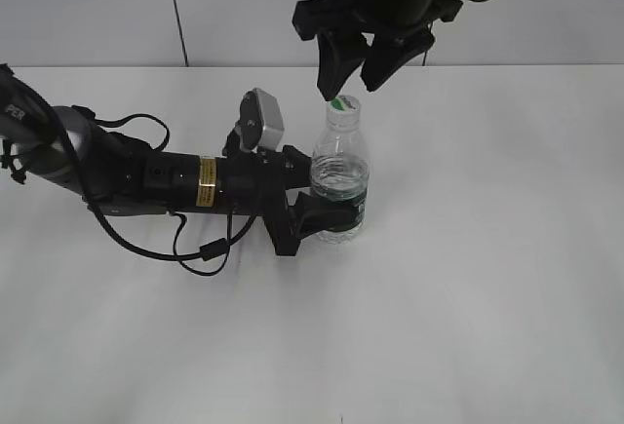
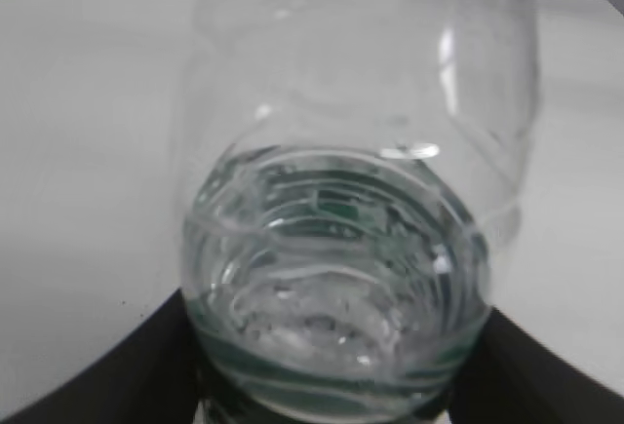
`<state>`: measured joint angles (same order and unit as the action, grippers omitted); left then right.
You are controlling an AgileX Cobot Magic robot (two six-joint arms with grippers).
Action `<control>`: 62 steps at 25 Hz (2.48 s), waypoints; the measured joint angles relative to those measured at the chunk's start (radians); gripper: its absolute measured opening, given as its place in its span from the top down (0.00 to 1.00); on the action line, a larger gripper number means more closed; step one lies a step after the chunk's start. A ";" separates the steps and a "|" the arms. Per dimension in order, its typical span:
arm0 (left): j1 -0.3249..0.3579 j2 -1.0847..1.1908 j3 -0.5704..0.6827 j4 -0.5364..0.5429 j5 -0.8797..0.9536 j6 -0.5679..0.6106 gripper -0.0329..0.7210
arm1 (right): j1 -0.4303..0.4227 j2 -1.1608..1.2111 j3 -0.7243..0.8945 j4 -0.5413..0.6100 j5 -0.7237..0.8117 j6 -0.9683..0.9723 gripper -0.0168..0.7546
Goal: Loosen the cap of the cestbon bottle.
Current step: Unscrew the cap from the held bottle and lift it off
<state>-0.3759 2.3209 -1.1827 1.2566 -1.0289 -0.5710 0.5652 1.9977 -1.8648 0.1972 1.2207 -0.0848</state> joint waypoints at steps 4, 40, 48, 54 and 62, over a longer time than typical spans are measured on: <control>0.000 0.000 0.000 0.000 0.000 0.000 0.40 | 0.007 0.009 -0.002 -0.001 0.000 -0.005 0.45; 0.000 0.000 0.000 0.001 0.001 0.000 0.40 | 0.011 0.043 -0.003 -0.022 0.001 -0.641 0.60; 0.000 0.000 0.000 0.001 0.001 0.000 0.40 | 0.011 0.043 -0.005 -0.027 0.001 -0.857 0.60; 0.000 0.000 0.000 0.000 0.002 0.000 0.40 | 0.011 0.043 -0.005 -0.036 0.000 -0.864 0.50; 0.000 0.000 0.000 0.000 0.002 0.000 0.40 | 0.011 0.042 -0.017 0.006 0.001 -0.745 0.25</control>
<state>-0.3759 2.3209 -1.1827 1.2568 -1.0269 -0.5710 0.5766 2.0395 -1.8817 0.2031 1.2216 -0.8296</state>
